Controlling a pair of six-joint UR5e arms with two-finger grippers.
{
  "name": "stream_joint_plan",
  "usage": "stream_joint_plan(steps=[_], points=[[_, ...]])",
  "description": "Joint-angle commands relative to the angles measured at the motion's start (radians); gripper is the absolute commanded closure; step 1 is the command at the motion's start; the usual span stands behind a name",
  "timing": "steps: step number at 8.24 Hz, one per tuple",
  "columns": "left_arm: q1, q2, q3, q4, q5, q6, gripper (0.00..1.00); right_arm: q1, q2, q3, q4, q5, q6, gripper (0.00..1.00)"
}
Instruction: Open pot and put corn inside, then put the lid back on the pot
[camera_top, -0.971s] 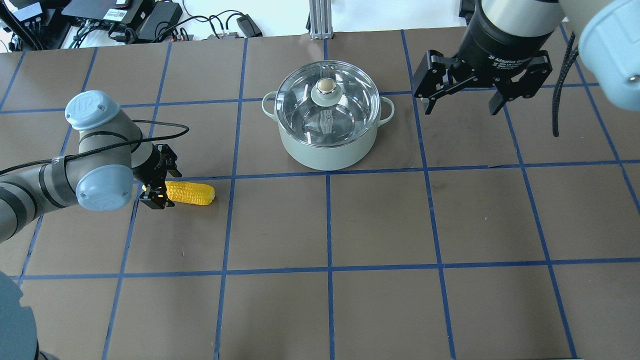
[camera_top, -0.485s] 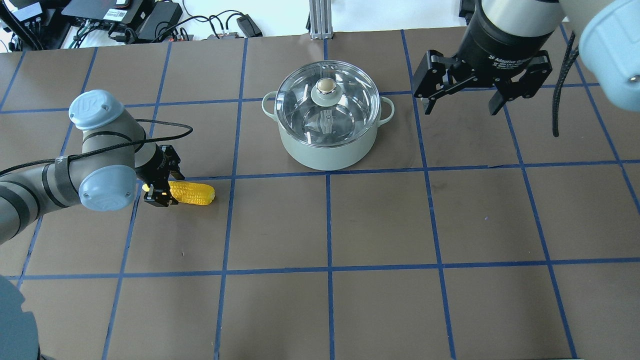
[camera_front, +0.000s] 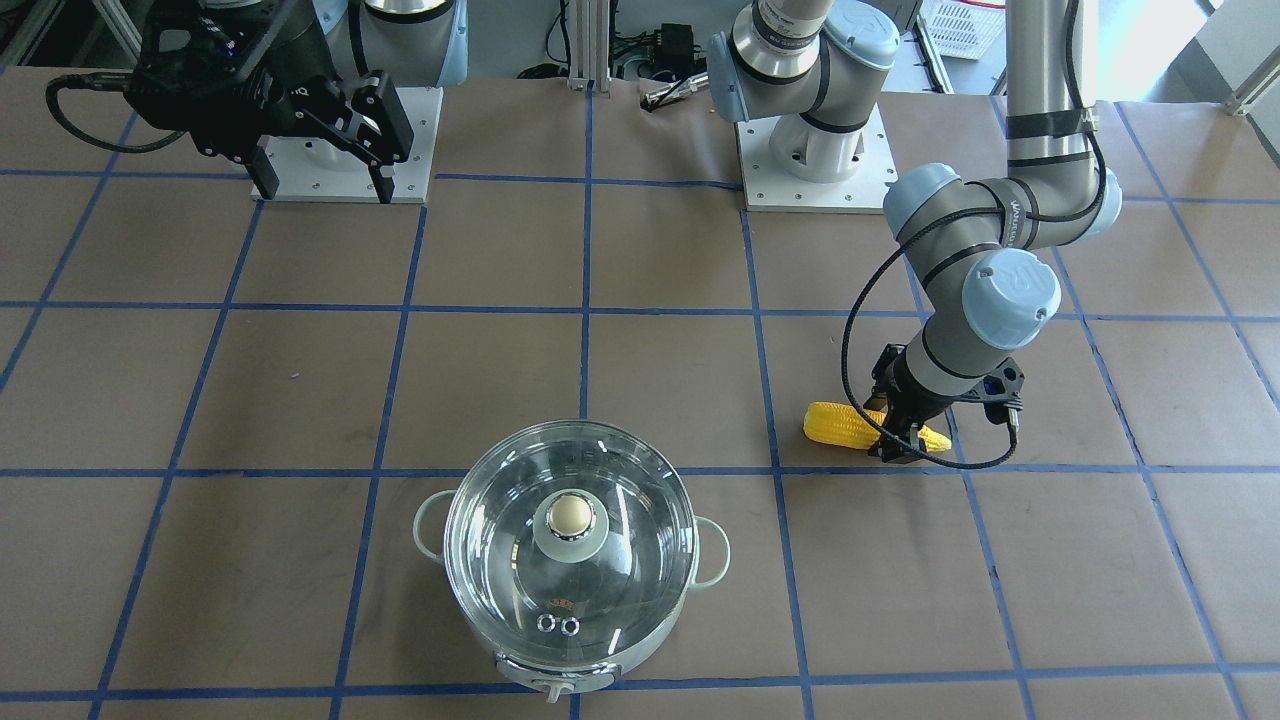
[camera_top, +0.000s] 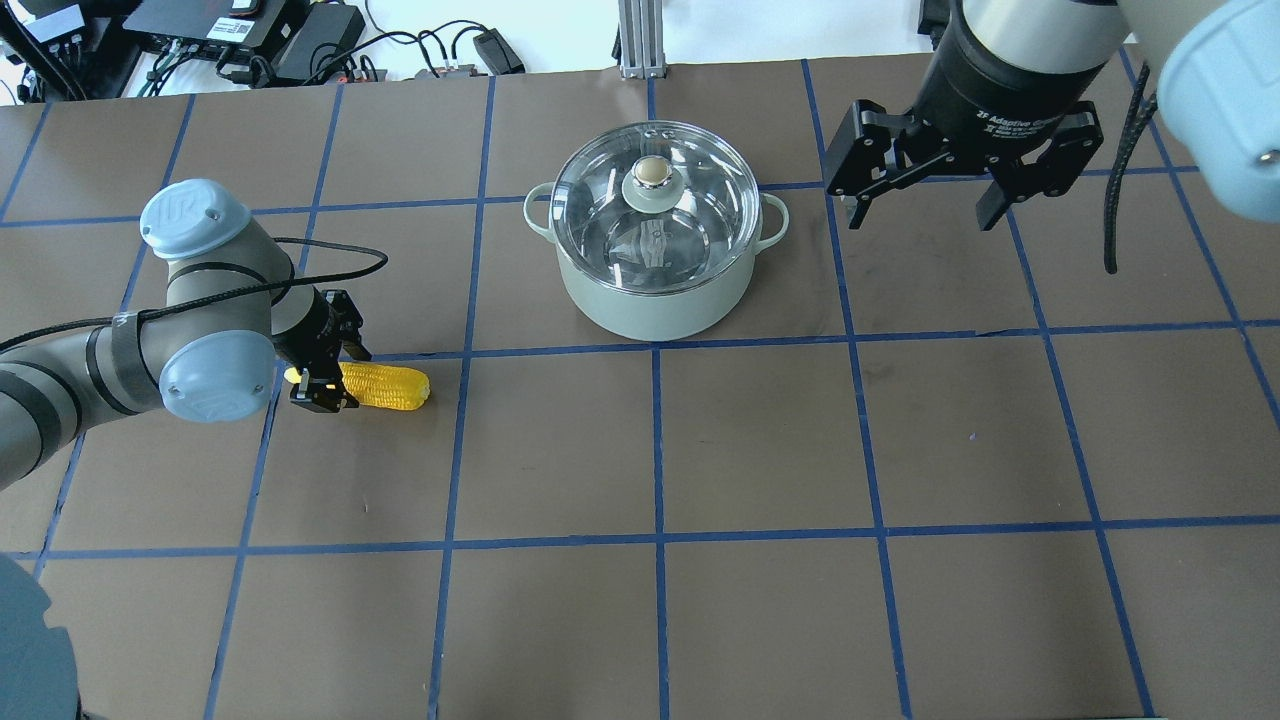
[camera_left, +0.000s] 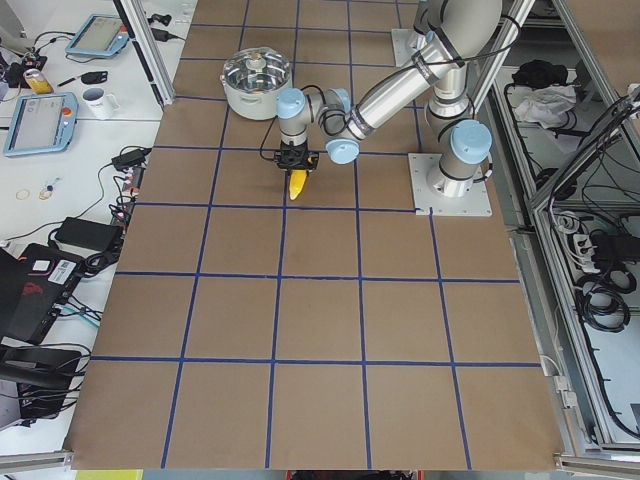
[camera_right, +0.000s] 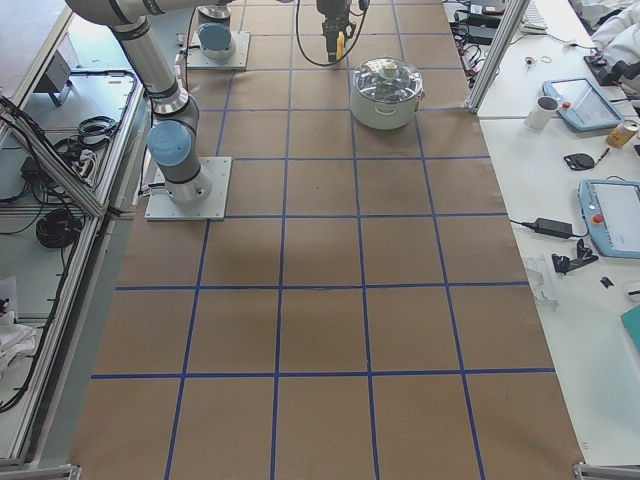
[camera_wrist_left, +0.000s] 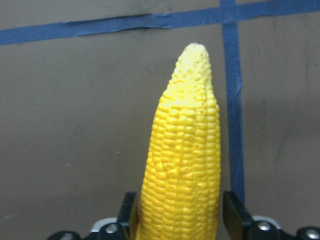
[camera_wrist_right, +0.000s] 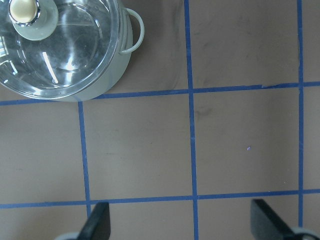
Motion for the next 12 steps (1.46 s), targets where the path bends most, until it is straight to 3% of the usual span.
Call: stream_joint_plan(steps=[1, 3, 5, 6, 8, 10, 12], points=[[-0.009, 0.0, 0.0, -0.003, 0.001, 0.0, 0.49, 0.03, 0.125, -0.051, -0.15, -0.003, 0.058, 0.0], [-0.009, 0.001, 0.0, -0.011, -0.001, -0.017, 0.6, 0.116, 0.333, -0.243, -0.199, 0.009, 0.244, 0.0], [-0.01, 0.009, 0.0, -0.011, -0.001, -0.014, 0.7, 0.221, 0.492, -0.279, -0.38, -0.005, 0.4, 0.0], [-0.014, 0.012, 0.001, -0.015, -0.001, -0.014, 0.75, 0.23, 0.528, -0.282, -0.416, -0.005, 0.421, 0.0], [-0.014, 0.012, 0.003, -0.021, -0.001, -0.011, 0.75, 0.232, 0.6, -0.282, -0.498, -0.005, 0.427, 0.0], [-0.017, 0.026, 0.003, -0.081, -0.007, -0.014, 0.86, 0.232, 0.62, -0.282, -0.514, -0.049, 0.363, 0.0], [-0.017, 0.064, 0.032, -0.116, -0.004, -0.014, 0.84, 0.232, 0.628, -0.273, -0.514, -0.046, 0.378, 0.08]])
